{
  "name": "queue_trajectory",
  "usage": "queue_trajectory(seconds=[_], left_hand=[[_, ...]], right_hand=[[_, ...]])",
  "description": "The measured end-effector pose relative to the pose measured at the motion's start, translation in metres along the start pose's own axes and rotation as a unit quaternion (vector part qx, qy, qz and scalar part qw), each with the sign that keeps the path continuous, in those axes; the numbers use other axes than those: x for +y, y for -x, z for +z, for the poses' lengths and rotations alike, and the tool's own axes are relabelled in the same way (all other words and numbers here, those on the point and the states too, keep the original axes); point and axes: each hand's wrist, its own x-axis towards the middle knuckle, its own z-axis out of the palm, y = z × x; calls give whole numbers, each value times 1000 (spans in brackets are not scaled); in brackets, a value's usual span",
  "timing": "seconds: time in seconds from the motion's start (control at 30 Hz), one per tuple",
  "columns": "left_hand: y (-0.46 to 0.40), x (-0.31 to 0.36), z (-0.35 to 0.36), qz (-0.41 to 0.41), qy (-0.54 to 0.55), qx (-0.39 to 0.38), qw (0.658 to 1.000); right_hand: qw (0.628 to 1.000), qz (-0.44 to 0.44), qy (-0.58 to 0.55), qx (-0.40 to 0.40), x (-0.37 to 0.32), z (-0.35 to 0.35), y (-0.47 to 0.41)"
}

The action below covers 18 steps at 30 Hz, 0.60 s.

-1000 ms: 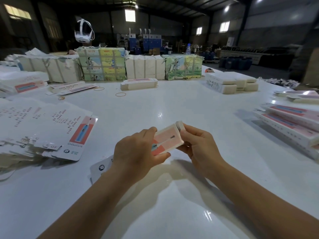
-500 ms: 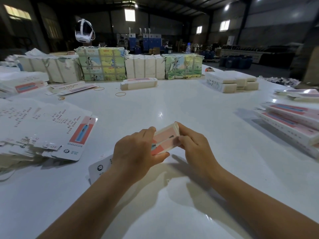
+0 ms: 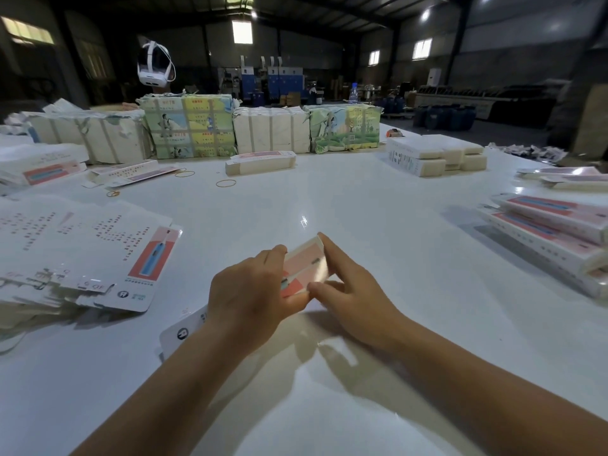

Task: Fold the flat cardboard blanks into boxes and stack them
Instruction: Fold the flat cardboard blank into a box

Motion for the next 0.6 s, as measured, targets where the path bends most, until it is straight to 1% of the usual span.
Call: queue_trajectory(seconds=[0.07, 0.1, 0.17, 0.2, 0.23, 0.3, 0.37, 0.4, 0.43, 0.47, 0.5, 0.53, 0.57, 0.6], left_hand=[[-1, -5, -2, -2, 25, -5, 1000], [-1, -7, -3, -5, 41, -10, 999], [-2, -9, -3, -5, 68, -27, 997], [-3, -8, -3, -1, 74, -38, 997], [-3, -8, -3, 6, 77, -49, 996], [-2, -7, -2, 15, 77, -74, 994], [0, -8, -3, 10, 106, -91, 990], [0, -10, -3, 11, 116, -98, 988], [0, -11, -4, 18, 113, -109, 987], [-1, -11, -4, 44, 98, -105, 989], [-2, -13, -1, 87, 67, -77, 991], [-4, -15, 4, 122, 28, -32, 992], [-6, -15, 8, 130, 2, 14, 991], [-7, -16, 12, 124, -7, 37, 992]], right_hand=[[999, -14, -30, -25, 1, -7, -4], [998, -14, -52, -25, 2, -10, -7], [994, 9, -105, -7, 4, -10, -10], [994, 9, -105, 4, 6, -9, -10], [998, -9, -68, 7, 6, -8, -9], [994, -79, 79, -17, 6, -9, -7], [958, -162, 235, -39, 13, -13, -8], [937, -188, 292, -39, 16, -13, -10], [920, -203, 334, -36, 17, -13, -10], [908, -208, 362, -33, 19, -11, -11], [902, -201, 380, -29, 21, -11, -12], [900, -184, 395, -20, 21, -12, -13], [897, -158, 413, -7, 22, -17, -16], [895, -126, 428, 11, 21, -26, -19]])
